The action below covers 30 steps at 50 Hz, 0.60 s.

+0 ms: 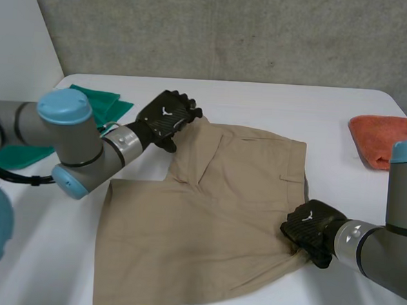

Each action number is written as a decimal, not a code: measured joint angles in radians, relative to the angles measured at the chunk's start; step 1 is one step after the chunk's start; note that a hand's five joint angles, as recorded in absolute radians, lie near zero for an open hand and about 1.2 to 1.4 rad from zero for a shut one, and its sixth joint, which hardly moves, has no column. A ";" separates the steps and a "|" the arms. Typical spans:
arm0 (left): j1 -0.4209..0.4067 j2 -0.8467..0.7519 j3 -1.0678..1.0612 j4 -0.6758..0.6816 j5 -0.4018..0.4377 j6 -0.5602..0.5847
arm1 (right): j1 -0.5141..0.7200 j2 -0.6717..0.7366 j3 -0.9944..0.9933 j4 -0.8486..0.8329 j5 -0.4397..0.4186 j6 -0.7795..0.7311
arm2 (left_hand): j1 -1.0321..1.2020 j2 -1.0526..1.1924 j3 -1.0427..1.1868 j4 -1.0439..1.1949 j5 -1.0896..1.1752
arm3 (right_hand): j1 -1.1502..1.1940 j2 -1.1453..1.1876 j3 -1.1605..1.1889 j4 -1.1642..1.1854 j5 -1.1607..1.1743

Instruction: Fold the laundry.

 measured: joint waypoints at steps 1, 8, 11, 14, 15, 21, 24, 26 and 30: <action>0.000 -0.029 0.030 -0.002 0.013 0.008 | 0.000 0.001 0.001 -0.001 0.000 0.000 | 0.000 0.000 0.000 0.000 0.000 | 0.000 0.000 0.000 0.000 0.000; -0.001 -0.183 0.220 -0.040 0.052 0.022 | 0.000 0.007 0.022 -0.010 0.004 0.000 | 0.006 0.007 0.005 0.004 0.005 | 0.000 0.000 0.000 0.000 0.000; -0.001 -0.223 0.279 -0.073 0.053 0.021 | -0.001 0.007 0.031 -0.014 0.004 0.000 | 0.048 0.038 0.041 0.039 0.038 | 0.000 0.000 0.000 0.000 0.000; -0.001 -0.285 0.370 -0.129 0.052 0.021 | -0.004 0.006 0.045 -0.024 0.005 0.000 | 0.151 0.133 0.134 0.133 0.128 | 0.000 0.000 0.000 0.000 0.000; -0.001 -0.300 0.393 -0.142 0.052 0.021 | -0.004 0.006 0.049 -0.027 0.005 0.000 | 0.151 0.133 0.134 0.133 0.128 | 0.000 0.000 0.000 0.000 0.000; -0.002 -0.340 0.451 -0.175 0.044 0.021 | -0.007 0.006 0.062 -0.040 0.006 0.000 | 0.409 0.402 0.395 0.391 0.369 | 0.000 0.000 0.000 0.000 0.000; -0.004 -0.337 0.451 -0.175 0.039 0.023 | -0.007 0.007 0.064 -0.042 0.006 0.000 | 0.479 0.479 0.477 0.475 0.446 | 0.000 0.000 0.000 0.000 0.000; -0.005 -0.321 0.439 -0.171 0.033 0.024 | -0.008 0.010 0.064 -0.045 0.007 0.000 | 0.535 0.560 0.557 0.556 0.520 | 0.000 0.000 0.000 0.000 0.000; -0.006 -0.288 0.414 -0.158 0.020 0.026 | -0.008 0.013 0.064 -0.047 0.006 0.000 | 0.580 0.610 0.607 0.605 0.566 | 0.000 0.000 0.000 0.000 0.000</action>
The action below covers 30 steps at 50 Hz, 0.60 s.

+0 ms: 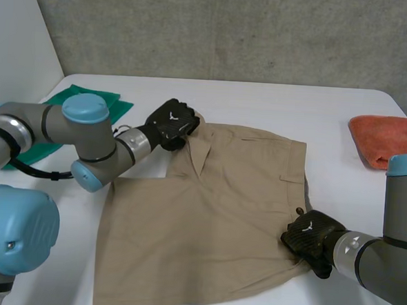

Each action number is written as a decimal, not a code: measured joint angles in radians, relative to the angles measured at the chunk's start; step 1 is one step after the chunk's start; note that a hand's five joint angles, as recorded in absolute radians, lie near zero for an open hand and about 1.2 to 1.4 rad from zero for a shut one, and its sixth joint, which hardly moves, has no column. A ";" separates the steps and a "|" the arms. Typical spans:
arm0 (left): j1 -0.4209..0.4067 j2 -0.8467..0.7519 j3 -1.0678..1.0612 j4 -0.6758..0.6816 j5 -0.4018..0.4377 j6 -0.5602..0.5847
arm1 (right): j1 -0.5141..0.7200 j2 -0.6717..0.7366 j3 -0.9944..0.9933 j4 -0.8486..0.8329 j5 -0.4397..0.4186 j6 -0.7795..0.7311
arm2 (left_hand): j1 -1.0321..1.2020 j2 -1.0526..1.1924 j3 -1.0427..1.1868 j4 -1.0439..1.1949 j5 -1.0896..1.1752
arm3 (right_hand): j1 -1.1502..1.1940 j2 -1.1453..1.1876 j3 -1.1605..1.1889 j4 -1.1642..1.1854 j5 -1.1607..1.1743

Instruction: Fold the laundry.

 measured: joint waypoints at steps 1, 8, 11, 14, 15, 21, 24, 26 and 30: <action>0.000 0.000 0.000 0.000 0.000 0.000 | 0.000 0.000 0.000 0.000 0.000 0.000 | 0.000 0.000 0.000 0.000 0.000 | 0.000 0.000 0.000 0.000 0.000; 0.001 0.092 -0.109 0.048 -0.036 0.004 | 0.001 0.010 -0.001 -0.011 0.000 0.000 | 0.018 0.020 0.017 0.025 0.014 | 0.009 0.010 0.000 0.000 0.000; 0.002 0.140 -0.177 0.063 -0.061 0.008 | 0.002 0.014 -0.001 -0.013 0.000 0.000 | 0.018 0.020 0.017 0.025 0.014 | 0.010 0.010 0.000 0.000 0.000; 0.003 0.190 -0.250 0.074 -0.093 0.021 | 0.004 0.019 -0.002 -0.014 0.000 0.000 | 0.018 0.021 0.018 0.025 0.014 | 0.018 0.020 0.000 0.000 0.000; 0.005 0.204 -0.273 0.076 -0.105 0.027 | 0.004 0.019 -0.003 -0.015 0.000 0.000 | 0.018 0.021 0.018 0.025 0.014 | 0.018 0.020 0.000 0.000 0.000; 0.036 0.282 -0.416 0.075 -0.207 0.098 | 0.009 0.022 -0.008 -0.015 0.000 0.000 | 0.017 -0.009 -0.004 -0.008 0.014 | 0.022 0.024 0.000 0.000 0.000; 0.045 0.299 -0.463 0.073 -0.251 0.129 | 0.010 0.023 -0.010 -0.015 0.000 0.000 | -0.124 -0.146 -0.135 -0.140 -0.087 | 0.022 0.024 0.000 0.000 0.000; 0.049 0.313 -0.502 0.073 -0.291 0.156 | 0.011 0.024 -0.012 -0.016 0.000 0.000 | -0.247 -0.263 -0.256 -0.264 -0.205 | 0.022 0.024 0.000 0.000 0.000; 0.050 0.328 -0.542 0.073 -0.330 0.182 | 0.011 0.026 -0.013 -0.017 0.001 0.000 | -0.306 -0.338 -0.330 -0.337 -0.285 | 0.022 0.024 0.000 0.000 0.000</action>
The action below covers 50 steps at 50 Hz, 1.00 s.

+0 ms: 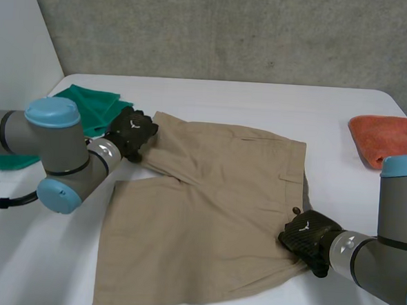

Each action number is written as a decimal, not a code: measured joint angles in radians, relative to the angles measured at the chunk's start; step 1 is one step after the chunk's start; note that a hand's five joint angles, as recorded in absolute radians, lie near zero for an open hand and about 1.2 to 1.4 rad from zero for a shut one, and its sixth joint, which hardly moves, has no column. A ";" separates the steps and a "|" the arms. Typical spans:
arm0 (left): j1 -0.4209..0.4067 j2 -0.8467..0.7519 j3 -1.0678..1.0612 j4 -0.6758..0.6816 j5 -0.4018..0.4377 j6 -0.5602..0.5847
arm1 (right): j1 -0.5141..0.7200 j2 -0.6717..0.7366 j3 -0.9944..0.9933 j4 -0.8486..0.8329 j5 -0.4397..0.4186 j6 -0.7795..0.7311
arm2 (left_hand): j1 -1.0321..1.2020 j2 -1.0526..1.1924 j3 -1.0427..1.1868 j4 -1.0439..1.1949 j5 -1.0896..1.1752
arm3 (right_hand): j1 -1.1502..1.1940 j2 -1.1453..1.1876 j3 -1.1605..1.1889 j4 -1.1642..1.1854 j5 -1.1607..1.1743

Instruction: Fold the laundry.

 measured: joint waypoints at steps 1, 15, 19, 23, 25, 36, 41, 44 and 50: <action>0.000 0.000 0.000 0.000 0.000 0.000 | 0.000 0.000 0.000 0.000 0.000 0.000 | 0.000 0.000 0.000 0.000 0.000 | 0.000 0.000 0.000 0.000 0.000; 0.008 0.004 -0.002 0.006 0.005 0.005 | 0.000 0.000 0.013 0.000 0.000 0.000 | -0.019 -0.042 -0.042 -0.046 -0.045 | 0.000 0.000 0.002 0.000 0.000; 0.009 -0.006 0.003 0.007 0.007 0.007 | -0.001 0.000 0.016 0.000 -0.001 0.001 | 0.127 0.102 0.097 0.101 0.052 | 0.000 0.000 0.005 0.000 0.000; 0.012 -0.015 0.003 0.006 0.004 0.010 | -0.002 0.000 0.017 0.000 -0.001 0.001 | 0.426 0.399 0.391 0.400 0.337 | 0.000 0.000 0.006 0.000 0.000; 0.011 -0.011 -0.010 0.002 -0.004 0.012 | -0.003 0.000 0.017 -0.002 -0.001 0.002 | 0.456 0.486 0.476 0.488 0.407 | 0.000 0.002 0.006 0.000 0.000; 0.002 0.108 -0.139 -0.006 -0.142 0.015 | -0.003 -0.001 -0.003 -0.019 0.000 0.043 | 0.456 0.489 0.479 0.492 0.407 | 0.010 0.009 0.010 0.000 0.000; -0.012 0.154 -0.196 -0.009 -0.255 0.016 | -0.002 -0.001 -0.008 -0.024 -0.001 0.066 | 0.456 0.489 0.479 0.492 0.407 | 0.010 0.009 0.010 0.000 0.000; -0.022 0.167 -0.218 -0.016 -0.318 0.019 | -0.001 -0.001 -0.010 -0.030 -0.001 0.078 | 0.456 0.489 0.479 0.492 0.407 | 0.010 0.009 0.010 0.000 0.000; -0.038 0.163 -0.227 -0.057 -0.384 0.028 | -0.003 -0.002 -0.004 -0.038 -0.001 0.088 | 0.456 0.489 0.479 0.492 0.407 | 0.010 0.009 0.010 0.000 0.000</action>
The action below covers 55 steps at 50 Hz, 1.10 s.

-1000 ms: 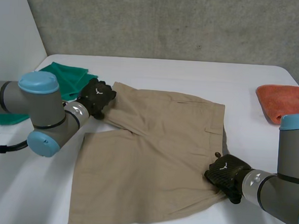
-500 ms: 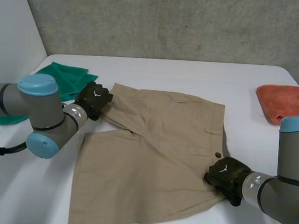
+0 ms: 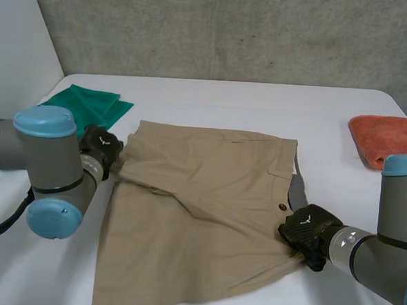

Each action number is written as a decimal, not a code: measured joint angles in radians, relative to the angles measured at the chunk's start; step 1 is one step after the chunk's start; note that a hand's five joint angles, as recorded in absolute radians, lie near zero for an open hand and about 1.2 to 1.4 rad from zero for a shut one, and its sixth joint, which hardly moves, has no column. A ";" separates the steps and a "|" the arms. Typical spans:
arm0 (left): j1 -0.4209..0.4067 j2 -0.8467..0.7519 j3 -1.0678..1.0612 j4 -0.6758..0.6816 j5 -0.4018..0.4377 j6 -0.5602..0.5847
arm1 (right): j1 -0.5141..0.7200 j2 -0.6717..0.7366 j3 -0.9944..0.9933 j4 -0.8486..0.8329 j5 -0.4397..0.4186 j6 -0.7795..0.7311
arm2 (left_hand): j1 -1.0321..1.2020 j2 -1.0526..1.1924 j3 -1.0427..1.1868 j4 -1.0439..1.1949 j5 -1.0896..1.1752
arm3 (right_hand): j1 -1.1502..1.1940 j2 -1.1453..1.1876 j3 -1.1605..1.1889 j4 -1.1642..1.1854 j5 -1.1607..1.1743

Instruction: Fold the laundry.

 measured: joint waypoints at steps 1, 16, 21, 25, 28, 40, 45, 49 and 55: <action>-0.001 -0.001 0.000 -0.004 -0.003 0.000 | 0.000 0.000 0.001 0.000 0.000 0.000 | 0.000 0.000 0.000 0.000 0.000 | 0.000 0.000 0.000 0.000 0.000; -0.009 0.036 0.004 -0.016 0.006 -0.029 | -0.007 -0.004 0.019 -0.004 -0.001 0.000 | -0.720 -0.744 -0.732 -0.755 -0.688 | 0.000 0.000 0.000 0.000 0.000; -0.005 0.069 0.005 0.007 0.053 -0.083 | -0.005 -0.005 0.024 -0.009 -0.001 0.000 | -0.716 -0.741 -0.730 -0.750 -0.680 | 0.000 0.000 0.000 0.000 0.000; 0.000 0.076 0.007 0.015 0.135 -0.156 | -0.003 -0.005 0.025 -0.012 0.000 0.000 | -0.640 -0.676 -0.671 -0.680 -0.609 | 0.000 0.000 0.000 0.000 0.000; 0.003 0.072 0.007 0.012 0.183 -0.189 | -0.002 -0.005 0.025 -0.013 0.000 0.000 | -0.605 -0.647 -0.642 -0.646 -0.576 | 0.000 0.000 0.000 0.000 0.000; 0.029 0.009 0.020 -0.034 0.231 -0.207 | -0.006 -0.005 0.030 -0.014 -0.001 0.000 | -0.496 -0.538 -0.534 -0.539 -0.475 | 0.000 0.000 0.000 0.000 0.000; 0.043 -0.024 0.032 -0.035 0.228 -0.203 | -0.006 -0.005 0.033 -0.014 -0.002 0.000 | -0.316 -0.360 -0.355 -0.373 -0.312 | 0.000 0.000 0.000 0.000 0.000; 0.052 -0.039 0.037 -0.035 0.224 -0.202 | -0.007 -0.005 0.035 -0.015 -0.003 0.000 | -0.091 -0.136 -0.143 -0.149 -0.092 | 0.000 0.000 0.000 0.000 0.000; 0.052 -0.036 0.027 -0.034 0.210 -0.203 | -0.009 -0.006 0.036 -0.019 -0.002 0.000 | -0.012 -0.002 0.000 -0.002 0.023 | 0.000 0.000 0.000 0.000 0.000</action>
